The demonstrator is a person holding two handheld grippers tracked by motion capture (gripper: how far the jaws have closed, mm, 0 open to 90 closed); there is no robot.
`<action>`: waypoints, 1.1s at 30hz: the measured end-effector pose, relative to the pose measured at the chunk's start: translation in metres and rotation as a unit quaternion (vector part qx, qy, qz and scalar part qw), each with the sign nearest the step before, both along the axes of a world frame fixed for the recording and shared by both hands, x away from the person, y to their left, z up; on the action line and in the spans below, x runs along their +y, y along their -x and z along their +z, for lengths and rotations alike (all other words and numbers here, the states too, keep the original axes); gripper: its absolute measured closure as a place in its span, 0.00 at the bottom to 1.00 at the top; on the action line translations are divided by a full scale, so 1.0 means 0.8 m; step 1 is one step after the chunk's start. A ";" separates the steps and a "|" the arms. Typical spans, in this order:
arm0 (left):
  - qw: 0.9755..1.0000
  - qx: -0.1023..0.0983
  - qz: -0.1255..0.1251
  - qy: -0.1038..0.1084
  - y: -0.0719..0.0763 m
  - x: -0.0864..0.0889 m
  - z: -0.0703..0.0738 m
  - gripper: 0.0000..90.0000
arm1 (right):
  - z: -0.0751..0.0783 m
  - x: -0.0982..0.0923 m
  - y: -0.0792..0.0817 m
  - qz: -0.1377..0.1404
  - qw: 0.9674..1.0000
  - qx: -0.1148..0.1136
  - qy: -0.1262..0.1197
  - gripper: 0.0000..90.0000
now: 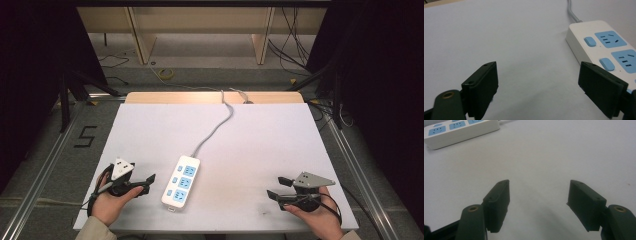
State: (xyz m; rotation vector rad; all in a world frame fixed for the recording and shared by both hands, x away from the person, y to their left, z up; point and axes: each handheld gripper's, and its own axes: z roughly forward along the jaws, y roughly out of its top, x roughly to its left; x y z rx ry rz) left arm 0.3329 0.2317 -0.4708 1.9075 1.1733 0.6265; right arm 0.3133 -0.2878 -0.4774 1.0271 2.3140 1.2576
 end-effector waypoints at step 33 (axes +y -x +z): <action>0.999 0.031 0.012 -0.005 0.012 -0.009 0.028 0.99 | -0.001 0.003 -0.001 0.007 1.000 0.002 -0.001 0.39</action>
